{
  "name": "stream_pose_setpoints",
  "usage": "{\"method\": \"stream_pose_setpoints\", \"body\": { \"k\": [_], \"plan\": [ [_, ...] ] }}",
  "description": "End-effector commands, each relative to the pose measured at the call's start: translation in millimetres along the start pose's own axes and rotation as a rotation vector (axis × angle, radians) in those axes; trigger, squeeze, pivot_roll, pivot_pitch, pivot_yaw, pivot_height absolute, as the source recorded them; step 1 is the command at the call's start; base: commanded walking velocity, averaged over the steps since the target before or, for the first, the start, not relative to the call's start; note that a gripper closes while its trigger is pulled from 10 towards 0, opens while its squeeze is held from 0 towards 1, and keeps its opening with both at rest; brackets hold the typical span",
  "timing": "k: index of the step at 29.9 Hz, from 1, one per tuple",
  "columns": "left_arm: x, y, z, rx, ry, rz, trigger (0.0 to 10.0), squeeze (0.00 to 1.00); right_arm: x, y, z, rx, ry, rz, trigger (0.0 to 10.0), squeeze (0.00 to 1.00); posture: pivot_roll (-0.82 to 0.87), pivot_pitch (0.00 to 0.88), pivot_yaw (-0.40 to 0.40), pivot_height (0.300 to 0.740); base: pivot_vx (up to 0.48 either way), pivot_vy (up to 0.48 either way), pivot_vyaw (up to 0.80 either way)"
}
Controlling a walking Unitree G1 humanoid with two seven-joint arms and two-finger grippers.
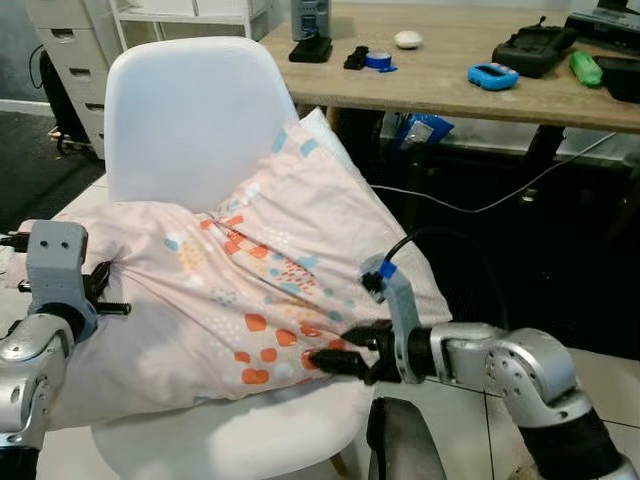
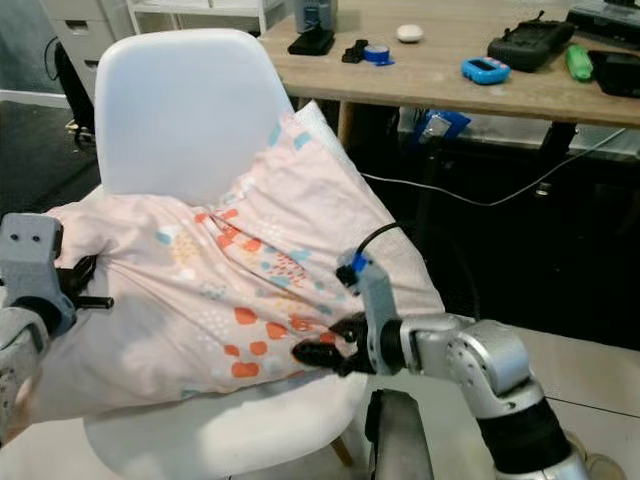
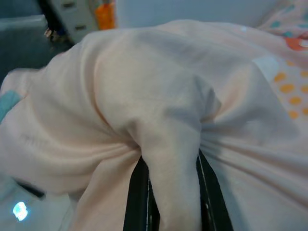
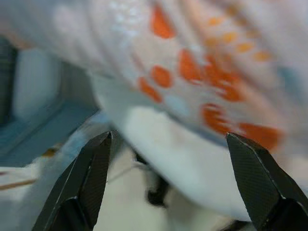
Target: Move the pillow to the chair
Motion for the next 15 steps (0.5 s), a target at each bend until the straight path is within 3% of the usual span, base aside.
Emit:
{"method": "stream_pose_setpoints", "body": {
  "k": [1, 2, 4, 5, 6, 13, 15],
  "plan": [
    [13.6, 7.8, -0.7, -0.079, 0.058, 0.111, 0.0, 0.0, 3.1, -5.1, -3.0, 0.024, 0.015, 0.001, 10.0, 0.0, -0.18, 0.166, 0.016, 0.3, 0.0, 0.0, 0.0],
    [13.6, 7.8, -0.7, -0.079, 0.058, 0.111, 0.0, 0.0, 3.1, -5.1, -3.0, 0.024, 0.015, 0.001, 10.0, 0.0, -0.18, 0.166, 0.016, 0.3, 0.0, 0.0, 0.0],
    [12.8, 0.0, -1.3, -0.091, 0.005, 0.27, 0.0, 0.0, 6.0, -4.1, -4.9, 0.016, 0.032, -0.001, 10.0, 0.0, -0.19, 0.167, 0.015, 0.3, 0.0, 0.0, 0.0],
    [12.8, 0.0, -1.3, -0.091, 0.005, 0.27, 0.0, 0.0, 6.0, -4.1, -4.9, 0.016, 0.032, -0.001, 10.0, 0.0, -0.19, 0.167, 0.015, 0.3, 0.0, 0.0, 0.0],
    [15.2, -7.7, -2.2, -0.085, -0.019, 0.331, 0.0, 0.0, 6.8, -1.4, -6.1, -0.006, 0.036, -0.003, 10.0, 0.0, -0.19, 0.166, 0.02, 0.3, 0.0, 0.0, 0.0],
    [20.5, -22.4, -4.0, -0.056, -0.041, 0.385, 0.0, 0.0, 7.6, 3.4, -7.6, -0.043, 0.04, 0.007, 10.0, 0.0, -0.18, 0.165, 0.02, 0.3, 0.0, 0.0, 0.0],
    [22.4, -38.3, -6.8, -0.015, -0.064, 0.466, 0.0, 0.0, 10.2, 9.4, -7.0, -0.089, 0.054, 0.028, 10.0, 0.0, -0.17, 0.165, 0.02, 0.3, 0.0, 0.0, 0.0]
  ]
}}
Point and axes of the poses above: a point about 5 cm out from each wrist's last joint towards the gripper, its own z axis pointing out of the wrist towards the gripper, its own x axis along the axis of the wrist's last joint, y = z × x, the point moved 1 cm from there along z, pointing out of the wrist towards the gripper, and after that the axes turned 10 degrees about -z, right-handed, at the moved point
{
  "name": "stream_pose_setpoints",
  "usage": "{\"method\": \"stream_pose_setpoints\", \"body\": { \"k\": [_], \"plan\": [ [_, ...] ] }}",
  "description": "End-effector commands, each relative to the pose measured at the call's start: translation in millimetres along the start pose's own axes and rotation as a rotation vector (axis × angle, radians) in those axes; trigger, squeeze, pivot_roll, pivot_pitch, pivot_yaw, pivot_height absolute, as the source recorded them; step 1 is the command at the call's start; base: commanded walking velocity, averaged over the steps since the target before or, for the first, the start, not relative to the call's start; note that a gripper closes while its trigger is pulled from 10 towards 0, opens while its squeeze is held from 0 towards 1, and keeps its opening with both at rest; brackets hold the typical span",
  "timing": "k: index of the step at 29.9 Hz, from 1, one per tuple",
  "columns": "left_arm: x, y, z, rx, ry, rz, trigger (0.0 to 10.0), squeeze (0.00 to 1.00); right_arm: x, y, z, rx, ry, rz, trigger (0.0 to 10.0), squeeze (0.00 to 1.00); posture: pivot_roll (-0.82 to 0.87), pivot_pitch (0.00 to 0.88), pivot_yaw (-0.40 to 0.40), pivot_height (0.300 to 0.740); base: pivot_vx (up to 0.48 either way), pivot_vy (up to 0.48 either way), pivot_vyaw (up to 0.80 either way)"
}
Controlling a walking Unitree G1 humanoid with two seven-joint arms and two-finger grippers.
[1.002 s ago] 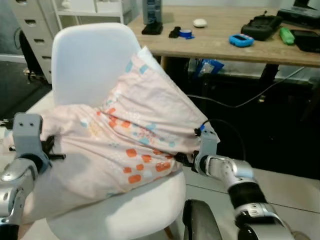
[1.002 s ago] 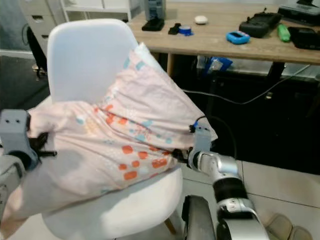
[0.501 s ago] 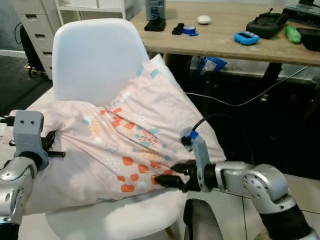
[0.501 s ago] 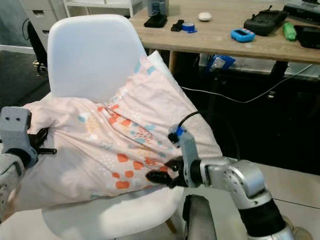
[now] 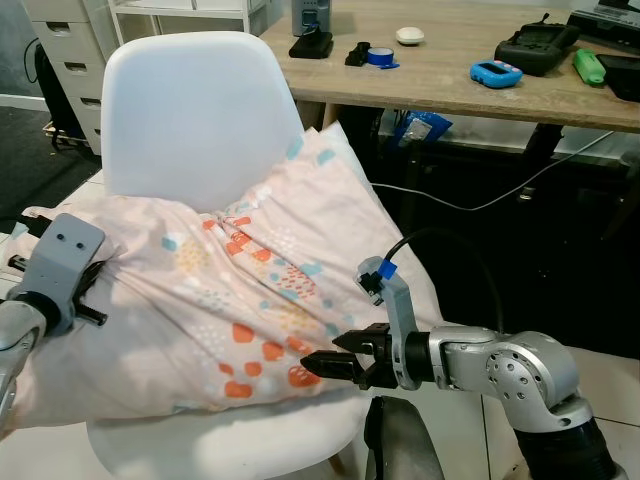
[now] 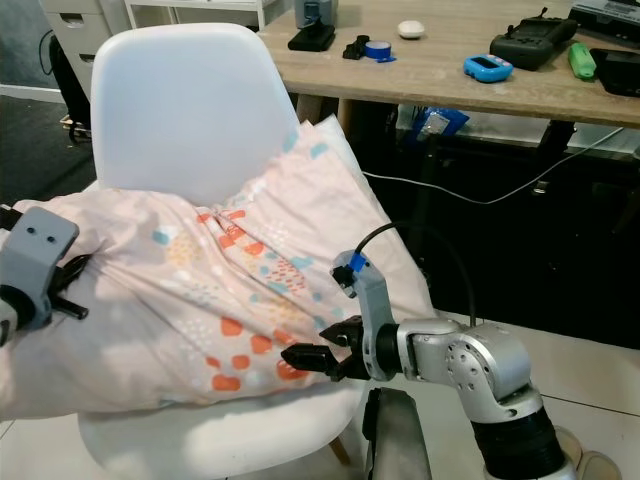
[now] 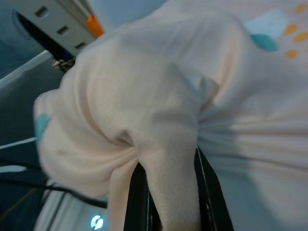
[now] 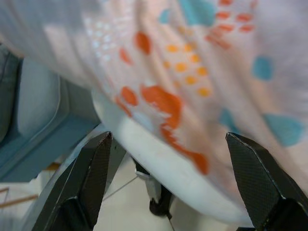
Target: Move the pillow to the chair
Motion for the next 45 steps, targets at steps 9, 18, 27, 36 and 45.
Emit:
{"method": "stream_pose_setpoints", "body": {
  "k": [9, 18, 27, 36, 45],
  "plan": [
    [-5.7, -23.2, -8.6, 0.028, -0.065, 0.134, 0.0, 0.0, 0.0, 9.1, 1.1, -0.068, -0.002, 0.023, 10.0, 0.0, -0.17, 0.154, 0.02, 0.3, 0.0, 0.0, 0.0],
    [-54.6, -11.9, -25.1, 0.01, -0.382, -0.148, 4.2, 0.1, -4.1, 12.8, 5.4, -0.097, -0.015, 0.029, 10.0, 0.0, -0.16, 0.155, 0.024, 0.3, 0.0, 0.0, 0.0],
    [-80.9, 9.2, -53.8, -0.086, -0.567, -0.249, 5.1, 0.51, -10.4, 16.8, 7.2, -0.118, -0.042, 0.033, 10.0, 0.0, -0.15, 0.161, 0.021, 0.3, 0.0, 0.0, 0.0],
    [-45.0, 34.1, -42.9, -0.248, -0.38, -0.442, 10.0, 1.0, -11.2, 23.3, 8.6, -0.155, -0.046, 0.031, 10.0, 0.0, -0.15, 0.158, 0.023, 0.3, 0.0, 0.0, 0.0],
    [-49.8, 6.8, -51.3, -0.151, -0.417, -0.419, 10.0, 1.0, -3.6, 50.7, 2.7, -0.323, 0.027, 0.054, 10.0, 0.0, -0.15, 0.155, 0.024, 0.3, 0.0, 0.0, 0.0]
  ]
}}
Point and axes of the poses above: a point about 5 cm out from each wrist's last joint towards the gripper, its own z axis pointing out of the wrist towards the gripper, its own x axis along the axis of the wrist's last joint, y = z × x, the point moved 1 cm from there along z, pointing out of the wrist towards the gripper, and after that the axes turned 10 degrees about -z, right-handed, at the moved point
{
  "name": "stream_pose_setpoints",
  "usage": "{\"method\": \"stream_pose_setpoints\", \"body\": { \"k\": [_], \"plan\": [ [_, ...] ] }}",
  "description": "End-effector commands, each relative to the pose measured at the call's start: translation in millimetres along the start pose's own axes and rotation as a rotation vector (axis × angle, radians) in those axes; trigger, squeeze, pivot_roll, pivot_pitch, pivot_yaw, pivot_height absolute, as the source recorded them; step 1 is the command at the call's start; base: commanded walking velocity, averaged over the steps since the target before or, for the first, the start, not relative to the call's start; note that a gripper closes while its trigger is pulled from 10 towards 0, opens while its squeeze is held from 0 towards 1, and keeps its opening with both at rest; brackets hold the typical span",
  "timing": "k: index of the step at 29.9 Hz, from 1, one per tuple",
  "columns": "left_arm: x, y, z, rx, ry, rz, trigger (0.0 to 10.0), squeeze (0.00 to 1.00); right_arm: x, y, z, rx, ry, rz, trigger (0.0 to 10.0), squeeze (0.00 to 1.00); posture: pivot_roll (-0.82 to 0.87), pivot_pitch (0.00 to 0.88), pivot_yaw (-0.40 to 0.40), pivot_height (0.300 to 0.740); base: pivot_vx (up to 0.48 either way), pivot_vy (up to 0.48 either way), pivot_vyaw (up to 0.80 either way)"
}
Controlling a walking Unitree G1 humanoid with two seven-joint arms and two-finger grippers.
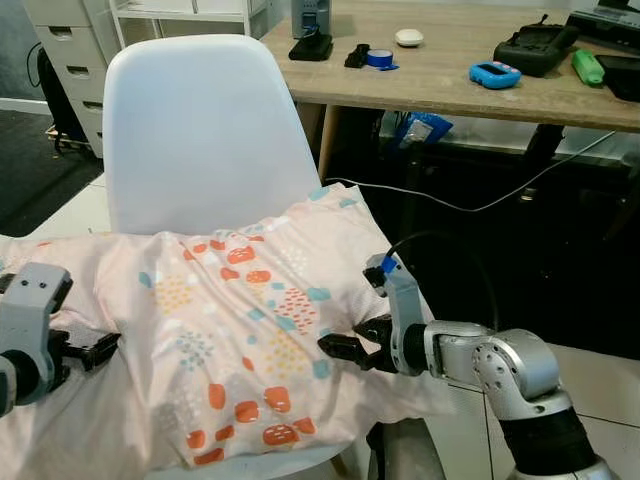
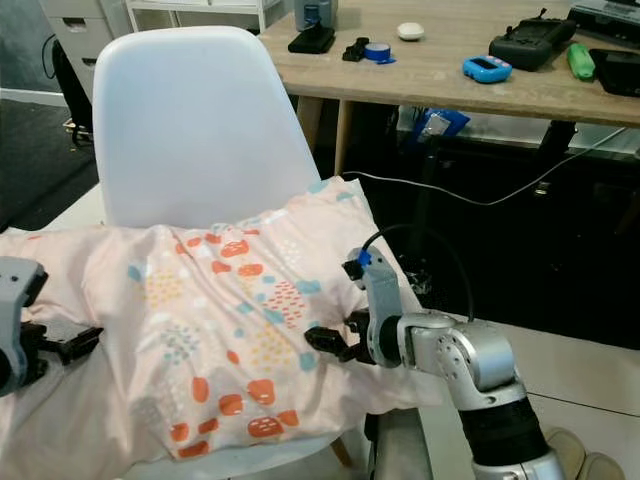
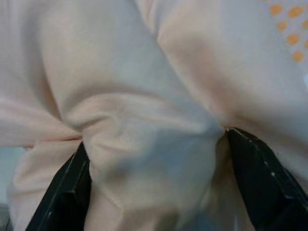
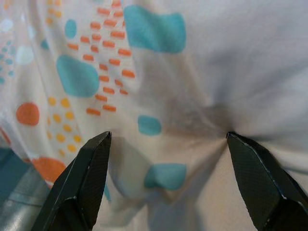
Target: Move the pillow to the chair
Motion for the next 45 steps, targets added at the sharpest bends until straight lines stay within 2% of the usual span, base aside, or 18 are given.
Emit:
{"method": "stream_pose_setpoints", "body": {
  "k": [1, 3, 5, 14, 18, 21, 22, 24, 25, 26, 27, 33, 35, 37, 38, 41, 42, 45],
  "plan": [
    [-5.3, -15.8, -5.4, 0.074, -0.05, 0.043, 10.0, 1.0, 4.9, 11.9, -1.0, -0.077, 0.042, 0.005, 10.0, 0.0, -0.15, 0.155, 0.024, 0.3, 0.0, 0.0, 0.0],
    [-10.4, -44.4, -14.2, 0.245, -0.112, 0.139, 10.0, 1.0, 11.0, 20.4, -1.4, -0.127, 0.093, 0.016, 10.0, 0.0, -0.14, 0.155, 0.024, 0.3, 0.0, 0.0, 0.0],
    [-12.4, -55.5, -19.8, 0.323, -0.142, 0.191, 10.0, 1.0, 13.5, 23.8, -1.1, -0.15, 0.115, 0.02, 10.0, 0.0, -0.14, 0.154, 0.023, 0.3, 0.0, 0.0, 0.0],
    [-12.1, -63.9, -32.3, 0.373, -0.186, 0.239, 10.0, 1.0, 17.1, 29.0, -1.2, -0.181, 0.148, 0.04, 10.0, 0.0, -0.15, 0.154, 0.021, 0.3, 0.0, 0.0, 0.0],
    [-8.3, -64.6, -39.3, 0.334, -0.188, 0.23, 10.0, 1.0, 17.1, 30.7, -1.6, -0.184, 0.15, 0.045, 10.0, 0.0, -0.15, 0.154, 0.02, 0.3, 0.0, 0.0, 0.0],
    [25.2, -47.9, -54.7, 0.094, 0.013, 0.123, 10.0, 1.0, 17.6, 33.1, -1.3, -0.185, 0.162, 0.056, 10.0, 0.0, -0.15, 0.153, 0.02, 0.3, 0.0, 0.0, 0.0],
    [25.2, -47.9, -54.7, 0.094, 0.013, 0.123, 10.0, 1.0, 17.6, 33.1, -1.3, -0.185, 0.162, 0.056, 10.0, 0.0, -0.15, 0.153, 0.02, 0.3, 0.0, 0.0, 0.0],
    [52.7, -35.5, -70.3, -0.068, 0.207, 0.071, 10.0, 1.0, 18.9, 33.0, -0.8, -0.174, 0.172, 0.066, 10.0, 0.0, -0.14, 0.153, 0.018, 0.3, 0.0, 0.0, 0.0],
    [52.7, -35.5, -70.3, -0.068, 0.207, 0.071, 10.0, 1.0, 18.9, 33.0, -0.8, -0.174, 0.172, 0.066, 10.0, 0.0, -0.14, 0.153, 0.018, 0.3, 0.0, 0.0, 0.0],
    [61.7, -28.3, -77.3, -0.15, 0.289, 0.055, 10.0, 0.79, 19.3, 32.7, -0.4, -0.167, 0.174, 0.071, 10.0, 0.0, -0.14, 0.15, 0.016, 0.3, 0.0, 0.0, 0.0],
    [69.3, -21.3, -83.2, -0.222, 0.374, 0.042, 10.0, 0.0, 19.7, 32.5, 0.1, -0.162, 0.176, 0.072, 10.0, 0.0, -0.14, 0.148, 0.015, 0.3, 0.0, 0.0, 0.0],
    [78.7, -8.4, -87.0, -0.341, 0.56, -0.041, 10.0, 0.0, 24.1, 33.0, 1.5, -0.158, 0.207, 0.074, 10.0, 0.0, -0.14, 0.14, 0.01, 0.3, 0.0, 0.0, 0.0],
    [80.6, -6.5, -83.7, -0.348, 0.628, -0.093, 10.0, 0.0, 27.9, 34.8, 1.7, -0.163, 0.233, 0.079, 10.0, 0.0, -0.14, 0.134, 0.005, 0.3, 0.0, 0.0, 0.0],
    [79.1, -5.9, -65.8, -0.289, 0.726, -0.216, 10.0, 0.0, 35.6, 41.2, 1.0, -0.181, 0.299, 0.095, 10.0, 0.0, -0.14, 0.128, 0.0, 0.309, 0.0, 0.0, 0.0],
    [79.1, -5.9, -65.8, -0.289, 0.726, -0.216, 10.0, 0.0, 35.6, 41.2, 1.0, -0.181, 0.299, 0.095, 10.0, 0.0, -0.14, 0.128, 0.0, 0.309, 0.0, 0.0, 0.0],
    [64.4, 0.7, -40.3, -0.205, 0.689, -0.243, 10.0, 0.0, 35.6, 48.2, 2.7, -0.217, 0.316, 0.098, 10.0, 0.0, -0.14, 0.121, -0.003, 0.319, 0.0, 0.0, 0.0],
    [42.5, 9.5, -15.1, -0.137, 0.595, -0.228, 10.0, 0.0, 31.0, 52.8, 4.9, -0.253, 0.301, 0.082, 10.0, 0.0, -0.13, 0.116, -0.005, 0.329, 0.0, 0.0, 0.0],
    [29.2, 20.1, 1.3, -0.145, 0.564, -0.298, 10.0, 0.0, 27.3, 53.6, 6.2, -0.264, 0.291, 0.073, 10.0, 0.0, -0.14, 0.118, -0.003, 0.339, 0.0, 0.0, 0.0]
  ]
}}
Point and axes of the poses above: a point about 5 cm out from each wrist's last joint towards the gripper, its own z axis pointing out of the wrist towards the gripper, its own x axis along the axis of the wrist's last joint, y = z × x, the point moved 1 cm from there along z, pointing out of the wrist towards the gripper, and after that the axes turned 10 degrees about -z, right-handed, at the moved point
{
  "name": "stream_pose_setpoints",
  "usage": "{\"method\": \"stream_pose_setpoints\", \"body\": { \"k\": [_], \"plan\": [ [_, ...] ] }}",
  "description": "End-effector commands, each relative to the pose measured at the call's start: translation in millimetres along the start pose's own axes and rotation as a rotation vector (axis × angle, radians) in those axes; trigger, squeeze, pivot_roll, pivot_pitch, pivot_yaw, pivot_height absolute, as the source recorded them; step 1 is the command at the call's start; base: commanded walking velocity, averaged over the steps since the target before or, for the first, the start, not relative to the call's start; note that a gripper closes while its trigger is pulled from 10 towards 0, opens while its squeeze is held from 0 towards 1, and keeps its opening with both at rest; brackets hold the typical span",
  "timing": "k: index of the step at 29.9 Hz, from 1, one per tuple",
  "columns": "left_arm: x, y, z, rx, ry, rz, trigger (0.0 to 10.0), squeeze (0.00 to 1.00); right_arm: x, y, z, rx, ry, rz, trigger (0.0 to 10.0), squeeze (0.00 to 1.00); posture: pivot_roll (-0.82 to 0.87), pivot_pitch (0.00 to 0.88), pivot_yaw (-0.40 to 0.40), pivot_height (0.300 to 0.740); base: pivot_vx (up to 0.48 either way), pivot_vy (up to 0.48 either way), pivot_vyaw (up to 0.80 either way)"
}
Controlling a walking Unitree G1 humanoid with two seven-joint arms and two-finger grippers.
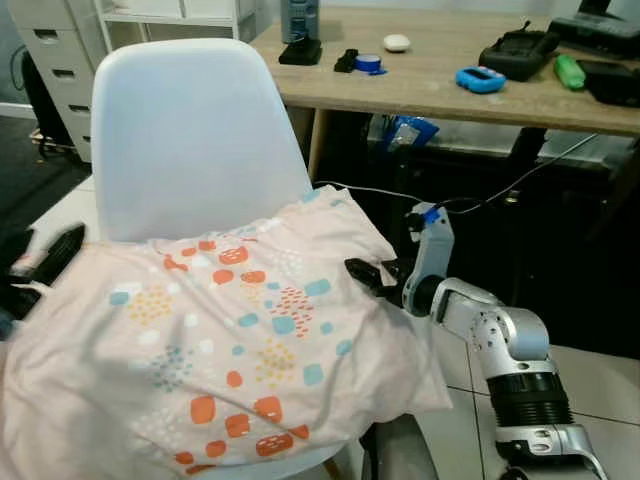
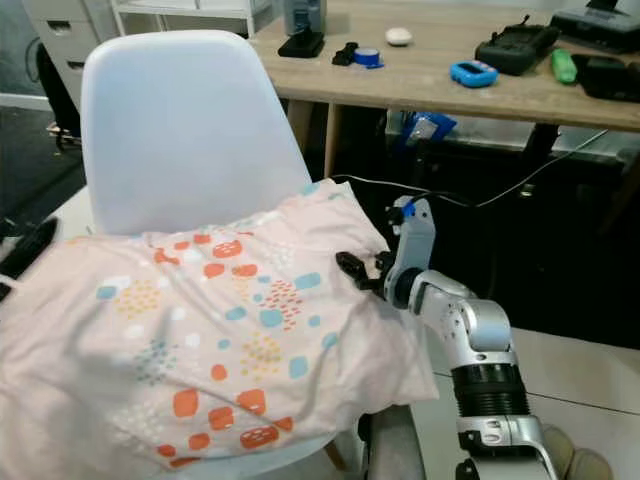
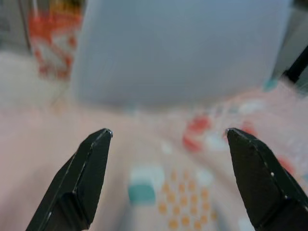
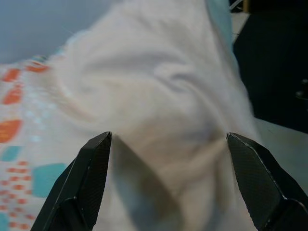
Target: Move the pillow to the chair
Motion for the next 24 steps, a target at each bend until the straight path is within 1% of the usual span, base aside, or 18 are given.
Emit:
{"method": "stream_pose_setpoints", "body": {
  "k": [1, 2, 3, 4, 5, 6, 8, 10, 13, 16, 19, 21, 24],
  "plan": [
    [-6.8, -0.5, 2.2, 0.025, 0.002, -0.006, 10.0, 0.0, -7.6, 1.8, 0.5, -0.014, -0.016, -0.001, 10.0, 0.0, -0.14, 0.118, -0.003, 0.339, 0.0, 0.0, 0.0],
    [-13.2, 2.9, 4.9, 0.02, 0.005, -0.042, 10.0, 0.0, -8.9, 2.1, 0.4, -0.016, -0.018, -0.001, 10.0, 0.0, -0.14, 0.119, -0.003, 0.343, 0.0, 0.0, 0.0],
    [-13.2, 2.9, 4.9, 0.02, 0.005, -0.042, 10.0, 0.0, -8.9, 2.1, 0.4, -0.016, -0.018, -0.001, 10.0, 0.0, -0.14, 0.119, -0.003, 0.343, 0.0, 0.0, 0.0],
    [-18.0, 6.0, 8.3, 0.024, 0.014, -0.082, 10.0, 0.0, -10.0, 2.9, 0.1, -0.019, -0.019, 0.005, 10.0, 0.0, -0.14, 0.121, -0.004, 0.348, 0.0, 0.0, 0.0],
    [-18.0, 6.0, 8.3, 0.024, 0.014, -0.082, 10.0, 0.0, -10.0, 2.9, 0.1, -0.019, -0.019, 0.005, 10.0, 0.0, -0.14, 0.121, -0.004, 0.348, 0.0, 0.0, 0.0],
    [-21.2, 8.6, 11.4, 0.03, 0.027, -0.118, 10.0, 0.0, -10.9, 3.7, 0.1, -0.021, -0.018, 0.008, 10.0, 0.0, -0.14, 0.123, -0.004, 0.353, 0.0, 0.0, 0.0],
    [-21.2, 8.6, 11.4, 0.03, 0.027, -0.118, 10.0, 0.0, -10.9, 3.7, 0.1, -0.021, -0.018, 0.008, 10.0, 0.0, -0.14, 0.123, -0.004, 0.353, 0.0, 0.0, 0.0],
    [-27.3, 11.0, 16.0, 0.039, 0.036, -0.151, 10.0, 0.0, -11.4, 4.3, 0.2, -0.022, -0.014, 0.014, 10.0, 0.0, -0.14, 0.126, -0.002, 0.363, 0.0, 0.0, 0.0],
    [-29.9, 11.6, 17.3, 0.042, 0.038, -0.154, 10.0, 0.0, -11.4, 4.6, 0.7, -0.021, -0.01, 0.014, 10.0, 0.0, -0.14, 0.126, -0.002, 0.368, 0.0, 0.0, 0.0],
    [-42.0, 14.2, 21.5, 0.05, 0.004, -0.129, 10.0, 0.0, -9.7, 5.0, 2.1, -0.017, 0.007, 0.012, 10.0, 0.0, -0.14, 0.127, -0.001, 0.383, -0.474, 0.0, 0.0],
    [-44.5, 14.5, 22.5, 0.059, 0.01, -0.127, 10.0, 0.0, -9.3, 4.7, 2.5, -0.015, 0.011, 0.011, 10.0, 0.0, -0.14, 0.128, 0.0, 0.393, -0.467, 0.0, 0.0],
    [-44.0, 13.8, 22.9, 0.07, 0.036, -0.143, 10.0, 0.0, -9.8, 4.3, 2.5, -0.013, 0.012, 0.01, 10.0, 0.0, -0.14, 0.129, -0.001, 0.403, 0.0, 0.0, 0.0],
    [-44.0, 13.5, 23.3, 0.075, 0.042, -0.145, 10.0, 0.0, -10.0, 4.0, 2.6, -0.011, 0.014, 0.01, 10.0, 0.0, -0.14, 0.128, -0.001, 0.407, 0.0, 0.0, 0.0]
  ]
}}
Point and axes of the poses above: a point about 5 cm out from each wrist's last joint towards the gripper, its own z axis pointing out of the wrist towards the gripper, its own x axis along the axis of the wrist's last joint, y = z × x, the point moved 1 cm from there along z, pointing out of the wrist towards the gripper, and after that the axes turned 10 degrees about -z, right-handed, at the moved point
